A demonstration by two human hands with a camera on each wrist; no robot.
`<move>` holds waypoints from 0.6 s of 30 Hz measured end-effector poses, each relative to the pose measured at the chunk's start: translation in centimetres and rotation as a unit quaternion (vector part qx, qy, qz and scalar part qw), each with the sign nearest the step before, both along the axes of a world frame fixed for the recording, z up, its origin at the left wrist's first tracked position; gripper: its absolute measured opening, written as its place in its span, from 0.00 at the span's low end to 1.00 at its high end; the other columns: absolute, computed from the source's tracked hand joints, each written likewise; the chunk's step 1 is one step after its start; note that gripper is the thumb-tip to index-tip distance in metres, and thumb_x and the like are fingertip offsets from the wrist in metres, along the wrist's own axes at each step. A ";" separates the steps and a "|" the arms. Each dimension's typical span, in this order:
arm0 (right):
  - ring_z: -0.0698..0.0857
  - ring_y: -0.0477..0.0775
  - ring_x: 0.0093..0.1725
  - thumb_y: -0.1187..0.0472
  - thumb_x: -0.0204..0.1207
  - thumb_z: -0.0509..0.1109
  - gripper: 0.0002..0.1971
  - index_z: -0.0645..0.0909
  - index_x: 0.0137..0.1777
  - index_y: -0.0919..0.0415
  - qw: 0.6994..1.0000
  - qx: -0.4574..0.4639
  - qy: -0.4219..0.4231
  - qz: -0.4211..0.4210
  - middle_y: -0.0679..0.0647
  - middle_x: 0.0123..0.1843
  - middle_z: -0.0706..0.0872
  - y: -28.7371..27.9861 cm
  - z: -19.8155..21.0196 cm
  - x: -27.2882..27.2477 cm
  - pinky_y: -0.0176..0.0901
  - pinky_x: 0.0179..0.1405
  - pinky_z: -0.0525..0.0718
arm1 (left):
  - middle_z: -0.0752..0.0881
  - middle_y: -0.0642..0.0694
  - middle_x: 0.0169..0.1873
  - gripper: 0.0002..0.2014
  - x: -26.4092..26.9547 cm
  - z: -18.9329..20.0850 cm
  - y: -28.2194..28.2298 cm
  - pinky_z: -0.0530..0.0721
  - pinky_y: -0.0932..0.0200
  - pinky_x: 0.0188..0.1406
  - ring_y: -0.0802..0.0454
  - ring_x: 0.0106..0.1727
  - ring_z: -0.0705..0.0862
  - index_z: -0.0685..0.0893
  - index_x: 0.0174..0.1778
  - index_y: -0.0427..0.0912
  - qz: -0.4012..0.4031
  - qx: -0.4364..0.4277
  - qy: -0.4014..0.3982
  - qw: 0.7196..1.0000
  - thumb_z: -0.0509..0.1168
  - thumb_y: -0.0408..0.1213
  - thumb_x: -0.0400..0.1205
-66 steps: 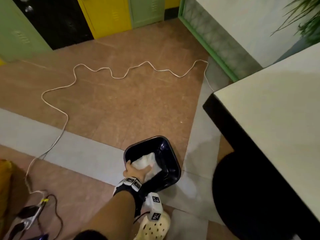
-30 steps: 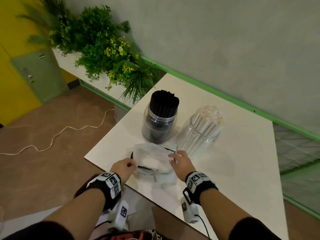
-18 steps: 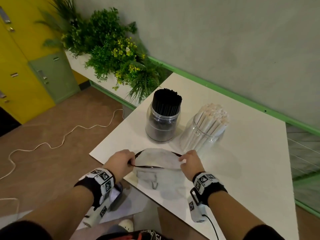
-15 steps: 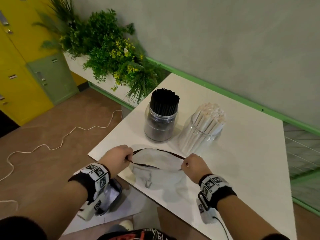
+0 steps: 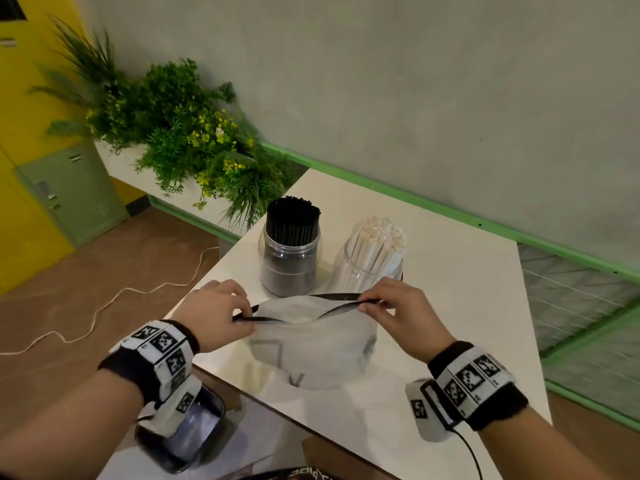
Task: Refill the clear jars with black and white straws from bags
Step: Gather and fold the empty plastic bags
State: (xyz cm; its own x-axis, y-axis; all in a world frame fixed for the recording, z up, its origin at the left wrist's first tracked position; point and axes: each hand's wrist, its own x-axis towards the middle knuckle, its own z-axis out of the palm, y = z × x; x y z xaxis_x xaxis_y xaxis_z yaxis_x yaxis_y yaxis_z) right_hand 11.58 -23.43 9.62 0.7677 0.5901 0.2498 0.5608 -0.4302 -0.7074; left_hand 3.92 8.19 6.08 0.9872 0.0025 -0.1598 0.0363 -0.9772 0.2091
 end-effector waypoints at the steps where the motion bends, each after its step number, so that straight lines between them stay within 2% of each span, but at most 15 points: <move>1: 0.83 0.44 0.45 0.66 0.75 0.75 0.05 0.89 0.46 0.56 1.000 0.008 -0.011 0.007 0.44 0.41 0.84 0.5 0.7 0.0 0.28 0.46 0.80 | 0.74 0.65 0.57 0.29 0.2 0.5 -0.9 0.74 0.54 0.61 0.57 0.58 0.73 0.85 0.46 0.64 -0.013 -0.033 0.000 0.999 0.49 0.72 0.62; 2: 0.83 0.44 0.45 0.67 0.75 0.75 0.05 0.88 0.45 0.56 1.000 0.019 -0.019 0.010 0.45 0.41 0.84 0.8 1.4 0.0 0.29 0.45 0.80 | 0.74 0.65 0.57 0.28 0.5 0.9 -2.1 0.73 0.53 0.62 0.57 0.58 0.72 0.84 0.44 0.66 -0.032 -0.061 -0.004 0.998 0.49 0.74 0.60; 4: 0.82 0.46 0.44 0.68 0.75 0.75 0.05 0.88 0.45 0.57 0.999 0.041 -0.035 0.000 0.47 0.41 0.84 1.1 2.5 0.1 0.32 0.44 0.82 | 0.76 0.63 0.54 0.21 1.1 1.5 -3.8 0.74 0.52 0.60 0.58 0.54 0.72 0.78 0.33 0.66 -0.062 -0.097 -0.026 0.993 0.52 0.75 0.61; 6: 0.82 0.46 0.43 0.69 0.74 0.75 0.05 0.89 0.44 0.58 0.997 0.045 -0.061 -0.023 0.47 0.40 0.84 0.5 3.2 0.6 0.32 0.43 0.82 | 0.79 0.59 0.46 0.19 1.4 1.8 -4.0 0.77 0.52 0.54 0.58 0.48 0.76 0.75 0.26 0.59 -0.038 -0.148 -0.063 0.986 0.61 0.71 0.65; 8: 0.82 0.45 0.42 0.69 0.72 0.77 0.04 0.89 0.42 0.59 0.996 0.038 -0.074 -0.044 0.47 0.39 0.84 -0.6 3.5 0.9 0.28 0.42 0.79 | 0.81 0.55 0.38 0.21 1.4 2.1 -3.2 0.80 0.51 0.48 0.58 0.41 0.79 0.75 0.24 0.52 0.013 -0.199 -0.086 0.976 0.70 0.65 0.67; 10: 0.82 0.43 0.42 0.69 0.71 0.77 0.04 0.88 0.40 0.59 0.995 0.039 -0.068 -0.054 0.46 0.39 0.84 -1.3 3.4 0.8 0.25 0.41 0.77 | 0.81 0.52 0.33 0.21 1.2 2.5 -2.9 0.80 0.50 0.43 0.56 0.37 0.80 0.75 0.25 0.50 0.026 -0.190 -0.080 0.978 0.72 0.62 0.68; 12: 0.82 0.42 0.43 0.69 0.71 0.77 0.05 0.86 0.40 0.59 0.996 0.048 -0.055 -0.047 0.46 0.39 0.83 -1.3 3.3 0.6 0.24 0.41 0.76 | 0.81 0.54 0.34 0.19 1.0 3.0 -3.5 0.78 0.54 0.40 0.57 0.38 0.80 0.75 0.30 0.52 0.015 -0.176 -0.095 0.980 0.72 0.61 0.69; 13: 0.82 0.41 0.43 0.68 0.72 0.77 0.06 0.85 0.40 0.58 0.997 0.054 -0.048 -0.036 0.45 0.39 0.83 -1.1 3.3 0.4 0.24 0.41 0.76 | 0.81 0.56 0.38 0.19 0.9 3.4 -4.1 0.77 0.57 0.42 0.58 0.41 0.79 0.75 0.36 0.54 0.005 -0.178 -0.121 0.977 0.71 0.64 0.67; 14: 0.82 0.42 0.43 0.68 0.72 0.77 0.06 0.85 0.40 0.57 0.997 0.059 -0.042 -0.021 0.45 0.39 0.83 -0.8 3.3 0.2 0.25 0.41 0.76 | 0.81 0.59 0.44 0.22 0.9 4.0 -5.0 0.76 0.59 0.46 0.60 0.46 0.79 0.76 0.43 0.56 -0.013 -0.177 -0.150 0.973 0.68 0.68 0.64; 16: 0.82 0.43 0.43 0.68 0.73 0.77 0.05 0.85 0.41 0.58 0.997 0.063 -0.042 0.017 0.46 0.40 0.83 0.2 3.6 -0.3 0.27 0.41 0.79 | 0.75 0.62 0.59 0.34 1.3 5.1 -7.2 0.71 0.62 0.61 0.62 0.61 0.73 0.75 0.60 0.58 -0.074 -0.169 -0.190 0.964 0.65 0.72 0.62; 18: 0.82 0.42 0.43 0.68 0.73 0.76 0.03 0.85 0.43 0.60 0.995 0.073 -0.056 0.047 0.47 0.41 0.83 1.0 4.0 -0.7 0.29 0.44 0.80 | 0.70 0.65 0.66 0.38 2.0 6.1 -9.4 0.66 0.64 0.69 0.65 0.69 0.67 0.70 0.70 0.57 -0.110 -0.199 -0.166 0.960 0.69 0.68 0.65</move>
State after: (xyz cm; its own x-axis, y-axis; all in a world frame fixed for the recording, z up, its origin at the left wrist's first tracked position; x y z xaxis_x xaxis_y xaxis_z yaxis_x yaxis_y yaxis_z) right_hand 10.86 -22.41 13.63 0.6728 0.6096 0.4192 0.6728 -0.2686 -0.6893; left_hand 5.88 -1.17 12.14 0.9534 -0.2078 0.2189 -0.2950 -0.7944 0.5309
